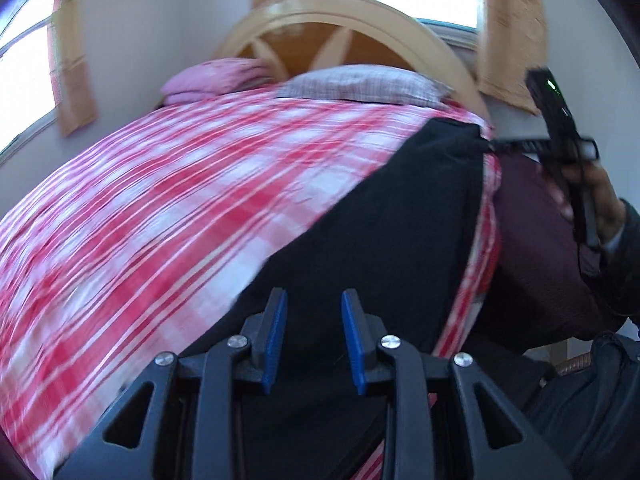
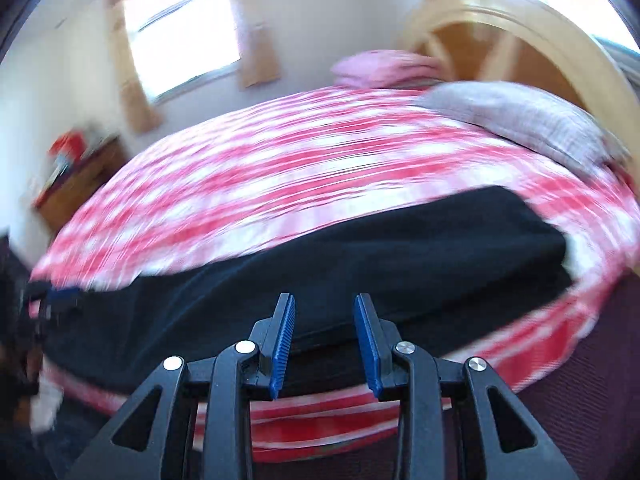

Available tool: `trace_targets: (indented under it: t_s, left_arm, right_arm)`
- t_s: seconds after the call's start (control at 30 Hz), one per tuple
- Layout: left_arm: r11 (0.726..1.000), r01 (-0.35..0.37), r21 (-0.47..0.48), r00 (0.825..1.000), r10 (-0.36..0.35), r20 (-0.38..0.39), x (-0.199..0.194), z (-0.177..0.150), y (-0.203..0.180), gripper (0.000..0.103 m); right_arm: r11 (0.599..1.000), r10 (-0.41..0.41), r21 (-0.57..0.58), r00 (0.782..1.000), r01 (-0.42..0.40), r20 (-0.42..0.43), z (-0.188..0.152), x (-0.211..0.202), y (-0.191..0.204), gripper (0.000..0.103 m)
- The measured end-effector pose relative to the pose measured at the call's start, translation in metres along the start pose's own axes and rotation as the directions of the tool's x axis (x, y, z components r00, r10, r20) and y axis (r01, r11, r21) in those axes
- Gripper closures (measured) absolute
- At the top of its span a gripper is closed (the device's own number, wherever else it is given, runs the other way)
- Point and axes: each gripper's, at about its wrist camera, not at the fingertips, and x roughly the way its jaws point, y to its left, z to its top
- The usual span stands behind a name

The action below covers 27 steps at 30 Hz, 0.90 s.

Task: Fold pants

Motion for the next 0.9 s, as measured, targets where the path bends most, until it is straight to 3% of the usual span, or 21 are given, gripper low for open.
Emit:
trace_targets:
  t_s: [0.2, 0.3, 0.63, 0.77, 0.83, 0.9]
  left_arm:
    - [0.991, 0.135, 0.023, 0.991, -0.135, -0.019, 0.042, 0.043, -0.045, 0.072]
    - [0.980, 0.199, 0.009, 0.980, -0.199, -0.023, 0.056, 0.053, -0.067, 0.072]
    - [0.983, 0.182, -0.016, 0.980, -0.183, -0.077, 0.080, 0.046, -0.089, 0.072]
    - [0.982, 0.188, -0.014, 0.978, -0.189, -0.089, 0.086, 0.046, -0.091, 0.072]
    - [0.981, 0.193, -0.008, 0.977, -0.193, -0.090, 0.087, 0.045, -0.093, 0.072]
    - [0.978, 0.206, -0.006, 0.974, -0.206, -0.091, 0.088, 0.043, -0.094, 0.066]
  right_arm:
    - [0.965, -0.100, 0.246, 0.994, 0.087, 0.041, 0.026, -0.014, -0.072, 0.069]
    - [0.932, -0.103, 0.355, 0.993, 0.075, 0.059, 0.030, -0.018, -0.097, 0.067]
    - [0.897, -0.052, 0.441, 0.997, 0.025, 0.048, 0.015, -0.009, -0.124, 0.067]
    - [0.869, 0.026, 0.491, 0.997, -0.056, 0.068, 0.011, -0.003, -0.131, 0.067]
    - [0.865, 0.026, 0.499, 0.996, -0.063, 0.080, 0.009, 0.001, -0.133, 0.067]
    - [0.864, 0.013, 0.501, 0.997, -0.052, 0.082, 0.007, 0.008, -0.136, 0.067]
